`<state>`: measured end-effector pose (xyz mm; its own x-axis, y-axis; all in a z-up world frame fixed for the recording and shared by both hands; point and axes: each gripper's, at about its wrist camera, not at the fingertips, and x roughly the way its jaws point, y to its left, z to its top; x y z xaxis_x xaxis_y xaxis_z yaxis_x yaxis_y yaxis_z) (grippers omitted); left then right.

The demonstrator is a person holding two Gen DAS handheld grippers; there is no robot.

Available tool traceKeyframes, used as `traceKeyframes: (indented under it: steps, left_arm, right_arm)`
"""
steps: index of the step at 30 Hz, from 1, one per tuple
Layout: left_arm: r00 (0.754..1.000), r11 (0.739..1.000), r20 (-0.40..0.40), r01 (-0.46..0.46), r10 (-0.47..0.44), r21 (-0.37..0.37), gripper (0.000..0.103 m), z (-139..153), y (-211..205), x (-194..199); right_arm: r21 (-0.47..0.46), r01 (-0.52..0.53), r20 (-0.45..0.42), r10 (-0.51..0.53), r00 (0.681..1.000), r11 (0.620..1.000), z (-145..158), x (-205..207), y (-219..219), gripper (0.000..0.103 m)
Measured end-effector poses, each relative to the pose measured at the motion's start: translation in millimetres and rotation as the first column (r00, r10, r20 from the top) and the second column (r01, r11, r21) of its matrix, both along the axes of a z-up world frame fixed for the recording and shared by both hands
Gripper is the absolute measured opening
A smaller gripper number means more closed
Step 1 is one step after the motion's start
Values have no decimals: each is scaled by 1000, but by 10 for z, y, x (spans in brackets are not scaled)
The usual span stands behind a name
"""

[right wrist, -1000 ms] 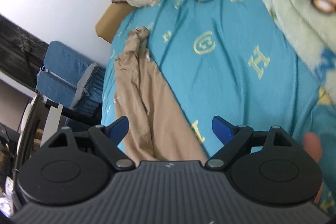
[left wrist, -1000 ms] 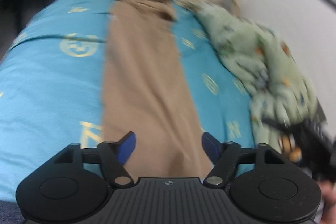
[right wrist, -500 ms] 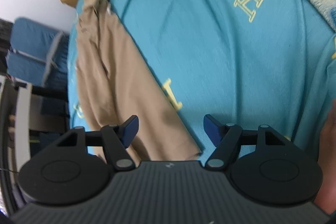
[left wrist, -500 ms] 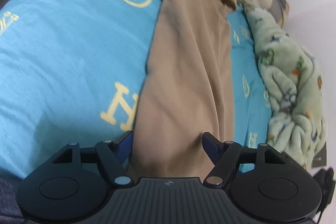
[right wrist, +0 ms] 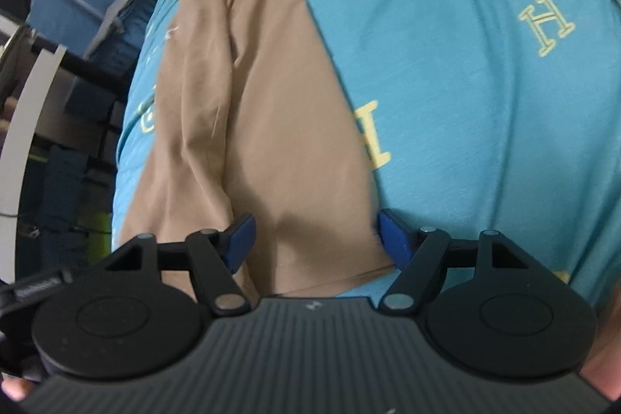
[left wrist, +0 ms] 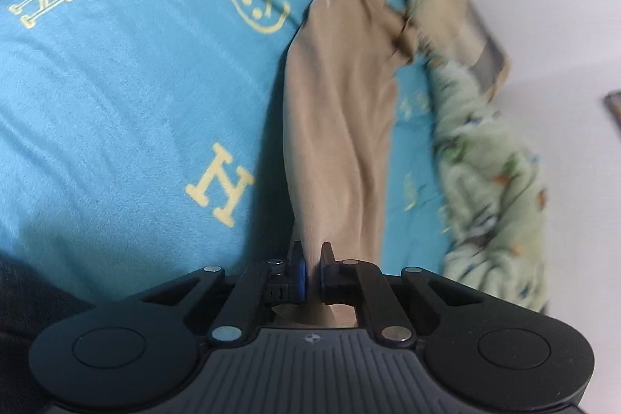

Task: Fold clothes
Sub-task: 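Fold the hem up toward the collar with both tools and release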

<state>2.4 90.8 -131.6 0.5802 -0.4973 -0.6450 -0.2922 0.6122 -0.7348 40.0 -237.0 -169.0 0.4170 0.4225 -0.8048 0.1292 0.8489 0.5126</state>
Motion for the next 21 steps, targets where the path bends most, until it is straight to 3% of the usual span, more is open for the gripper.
traceKeyframes:
  steps: [1,3,5,11,16,21]
  left_arm:
    - [1000,1000,13,-13,13,-13,6,18,22,-25]
    - [998,999,40,-37,39,-39,6,55,66,-75]
    - [997,997,53,-52,55,-59,6,83,85,-87]
    - [986,986,137,-69,90,-149,4,346,253,-232]
    - [968,985,244,-15,57,-170,4,832,330,-403]
    - [948,985,318,46,10,-168,4,1279,275,-754]
  right_arm:
    - [14,-6,-4,6,1000,1000,-8,-2,-1,65]
    - [50,8,-30,-6,1000,999,-27,-15,-51,9]
    - [86,20,-47,-16,999,996,-32,-35,-101,9]
    - [219,45,136,-76,988,975,396,-369,-267,8]
    - [320,77,258,-165,952,944,871,-677,-347,7]
    - [346,58,352,-187,917,936,1353,-974,-381,7]
